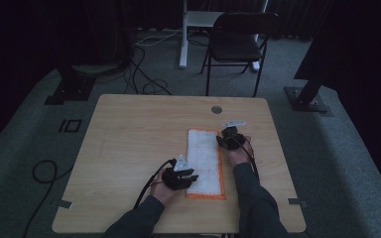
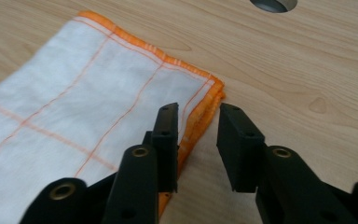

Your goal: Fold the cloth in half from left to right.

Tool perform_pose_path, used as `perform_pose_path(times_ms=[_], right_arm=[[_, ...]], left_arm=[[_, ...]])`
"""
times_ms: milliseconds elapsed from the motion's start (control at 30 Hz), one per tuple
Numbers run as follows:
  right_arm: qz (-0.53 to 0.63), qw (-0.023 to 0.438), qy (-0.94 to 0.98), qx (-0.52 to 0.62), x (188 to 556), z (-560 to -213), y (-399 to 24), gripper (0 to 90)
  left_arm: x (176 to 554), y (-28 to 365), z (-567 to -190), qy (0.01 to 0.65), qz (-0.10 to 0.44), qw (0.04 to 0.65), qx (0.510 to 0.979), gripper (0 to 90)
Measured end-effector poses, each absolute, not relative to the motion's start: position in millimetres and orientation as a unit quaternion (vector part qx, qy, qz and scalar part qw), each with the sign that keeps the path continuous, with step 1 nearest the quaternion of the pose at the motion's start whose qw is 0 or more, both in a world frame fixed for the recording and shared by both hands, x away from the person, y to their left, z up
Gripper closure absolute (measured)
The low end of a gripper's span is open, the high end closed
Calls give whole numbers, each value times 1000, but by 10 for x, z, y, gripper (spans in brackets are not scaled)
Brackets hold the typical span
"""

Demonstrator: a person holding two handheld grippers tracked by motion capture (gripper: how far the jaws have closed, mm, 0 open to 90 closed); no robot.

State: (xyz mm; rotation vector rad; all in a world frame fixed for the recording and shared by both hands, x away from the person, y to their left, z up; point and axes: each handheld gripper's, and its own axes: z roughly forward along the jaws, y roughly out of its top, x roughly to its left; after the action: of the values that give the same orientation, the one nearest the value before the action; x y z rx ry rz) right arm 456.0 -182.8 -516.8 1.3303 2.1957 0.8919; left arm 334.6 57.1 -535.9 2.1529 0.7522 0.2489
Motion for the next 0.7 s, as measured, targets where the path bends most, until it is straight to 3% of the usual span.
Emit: perform_pose_path(times_ms=[333,700], right_arm=[[327,200,801,459,4263,-5216,-1807,614],[329,189,798,468,4186,-5315,-1877,601]], left_arm=[[3579,684,-5271,337,127,418,834,639],[3818,734,-5317,374,129,412,821,621]])
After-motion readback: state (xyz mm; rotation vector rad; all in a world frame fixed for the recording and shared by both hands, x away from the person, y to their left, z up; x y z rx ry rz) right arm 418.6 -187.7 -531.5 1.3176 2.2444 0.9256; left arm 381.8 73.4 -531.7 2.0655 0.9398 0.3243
